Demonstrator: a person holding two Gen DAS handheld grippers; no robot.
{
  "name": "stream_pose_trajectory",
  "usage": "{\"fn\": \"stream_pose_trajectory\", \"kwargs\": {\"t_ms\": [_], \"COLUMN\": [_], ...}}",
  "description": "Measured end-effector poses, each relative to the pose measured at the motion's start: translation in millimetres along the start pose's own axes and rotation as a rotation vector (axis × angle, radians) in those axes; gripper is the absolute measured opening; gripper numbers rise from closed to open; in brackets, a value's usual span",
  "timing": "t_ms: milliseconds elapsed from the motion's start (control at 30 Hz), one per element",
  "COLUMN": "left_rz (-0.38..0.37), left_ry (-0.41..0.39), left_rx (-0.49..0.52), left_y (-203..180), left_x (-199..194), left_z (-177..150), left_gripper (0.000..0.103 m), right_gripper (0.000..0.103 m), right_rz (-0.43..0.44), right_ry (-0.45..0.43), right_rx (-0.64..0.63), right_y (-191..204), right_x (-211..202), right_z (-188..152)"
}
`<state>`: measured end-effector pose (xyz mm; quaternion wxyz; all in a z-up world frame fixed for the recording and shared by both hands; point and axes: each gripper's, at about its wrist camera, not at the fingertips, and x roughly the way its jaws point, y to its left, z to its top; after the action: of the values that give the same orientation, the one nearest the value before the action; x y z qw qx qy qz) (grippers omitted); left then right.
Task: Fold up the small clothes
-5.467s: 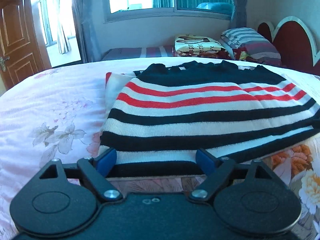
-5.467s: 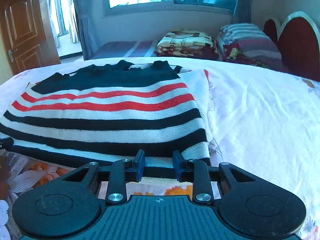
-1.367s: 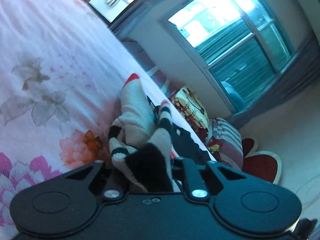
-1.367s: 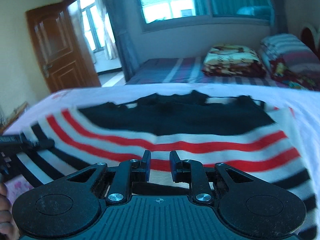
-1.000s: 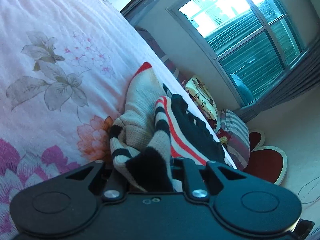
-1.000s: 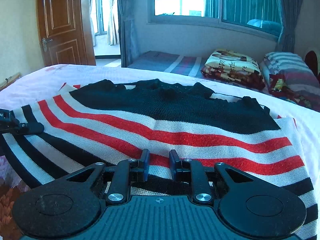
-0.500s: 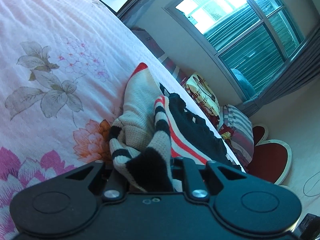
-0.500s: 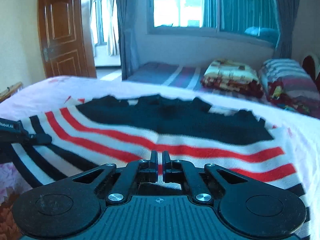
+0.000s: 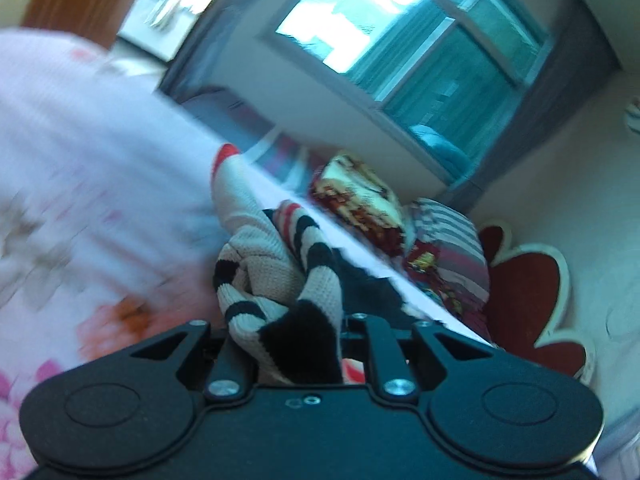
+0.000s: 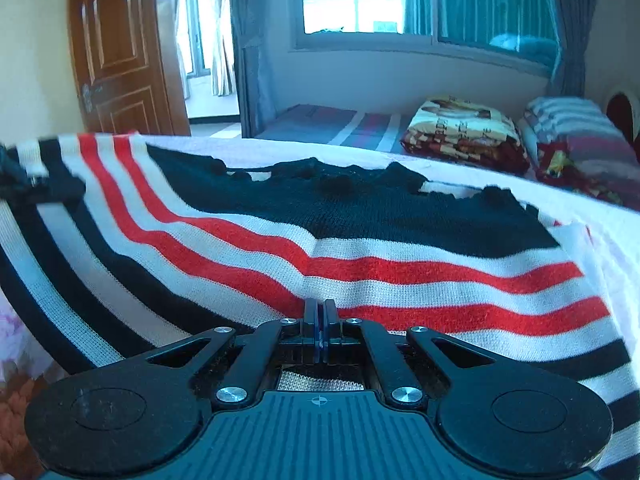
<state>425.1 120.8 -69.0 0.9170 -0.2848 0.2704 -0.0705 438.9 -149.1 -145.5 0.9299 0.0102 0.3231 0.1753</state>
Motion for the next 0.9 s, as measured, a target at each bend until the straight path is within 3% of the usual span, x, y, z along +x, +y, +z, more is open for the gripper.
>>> {"fn": "stream_pose_trajectory", "kwargs": {"t_ms": [100, 267, 400, 500, 533, 567, 600, 633, 700, 733, 800, 900], "left_rz": [-0.028, -0.049, -0.071, -0.074, -0.057, -0.05, -0.078, -0.129, -0.212, -0.227, -0.225, -0.122], "left_ry": [0.021, 0.119, 0.254, 0.396, 0.409, 0.393, 0.39, 0.393, 0.355, 0.334, 0.281, 0.164], "left_rx": [0.102, 0.315, 0.441, 0.532, 0.579, 0.634, 0.659, 0.654, 0.625, 0.593, 0.505, 0.4], "left_y": [-39.2, -113.6, -161.0, -188.2, -195.3, -203.7, -211.1, -214.2, -212.0, -204.7, -186.4, -142.6], "left_x": [4.1, 34.5, 76.6, 114.4, 121.8, 122.2, 118.2, 110.3, 87.3, 76.2, 60.0, 43.9], "left_z": [3.3, -16.8, -55.2, -100.7, -117.3, -129.1, -135.3, -137.0, -130.5, -123.0, -99.0, -62.1], "left_gripper": [0.013, 0.013, 0.013, 0.023, 0.026, 0.045, 0.075, 0.083, 0.08, 0.08, 0.079, 0.079], "right_gripper": [0.001, 0.001, 0.001, 0.001, 0.001, 0.002, 0.002, 0.004, 0.051, 0.082, 0.082, 0.08], "right_rz": [0.049, 0.044, -0.014, -0.031, -0.018, -0.006, 0.004, 0.02, 0.059, 0.079, 0.139, 0.224], "right_ry": [0.008, -0.082, -0.142, -0.156, -0.154, -0.146, -0.143, -0.147, -0.144, -0.158, -0.182, -0.144], "right_rx": [0.11, 0.429, 0.576, 0.645, 0.664, 0.683, 0.699, 0.715, 0.761, 0.78, 0.772, 0.761], "right_y": [-16.3, -86.1, -144.2, -176.8, -184.5, -191.1, -195.8, -199.4, -204.9, -205.5, -202.0, -188.1], "right_x": [-7.1, -54.6, -101.3, -129.8, -136.7, -141.9, -146.4, -150.6, -153.8, -157.4, -159.0, -146.6], "right_z": [4.6, -4.4, -18.3, -23.7, -25.0, -26.4, -27.3, -27.9, -27.6, -28.7, -24.3, -13.9]}}
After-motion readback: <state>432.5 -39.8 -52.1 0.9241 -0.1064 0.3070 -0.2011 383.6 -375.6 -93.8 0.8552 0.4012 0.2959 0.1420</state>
